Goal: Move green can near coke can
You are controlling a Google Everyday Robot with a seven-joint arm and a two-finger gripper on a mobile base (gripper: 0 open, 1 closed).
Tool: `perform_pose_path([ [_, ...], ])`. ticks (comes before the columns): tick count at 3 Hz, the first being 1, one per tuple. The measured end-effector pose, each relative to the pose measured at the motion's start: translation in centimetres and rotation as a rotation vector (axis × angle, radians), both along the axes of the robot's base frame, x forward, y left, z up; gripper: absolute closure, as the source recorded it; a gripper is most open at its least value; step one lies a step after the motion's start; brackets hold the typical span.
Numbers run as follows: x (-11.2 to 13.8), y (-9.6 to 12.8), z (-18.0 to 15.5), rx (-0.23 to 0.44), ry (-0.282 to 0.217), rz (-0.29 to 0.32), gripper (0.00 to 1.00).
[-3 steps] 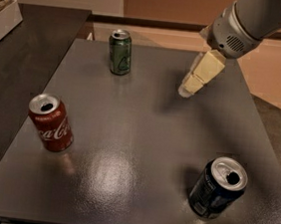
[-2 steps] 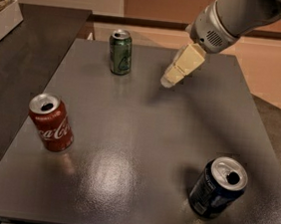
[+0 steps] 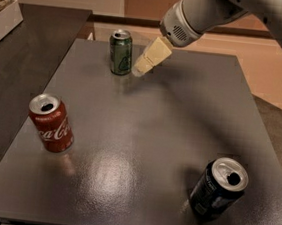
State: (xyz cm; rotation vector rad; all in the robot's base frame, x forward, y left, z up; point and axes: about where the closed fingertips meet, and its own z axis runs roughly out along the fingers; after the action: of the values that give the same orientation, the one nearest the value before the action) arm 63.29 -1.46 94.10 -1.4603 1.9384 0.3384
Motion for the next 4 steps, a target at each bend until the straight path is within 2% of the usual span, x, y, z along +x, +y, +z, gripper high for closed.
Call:
perform_pose_path([
  [2,2.9,5.2,-1.3,0.05,0.002,0.003,0.0],
  [3,4.6,7.1,-2.2,0.053,0.018,-0.023,0.0],
  [4,6.3,7.6,-2.9,0.049,0.035,-0.08,0.0],
])
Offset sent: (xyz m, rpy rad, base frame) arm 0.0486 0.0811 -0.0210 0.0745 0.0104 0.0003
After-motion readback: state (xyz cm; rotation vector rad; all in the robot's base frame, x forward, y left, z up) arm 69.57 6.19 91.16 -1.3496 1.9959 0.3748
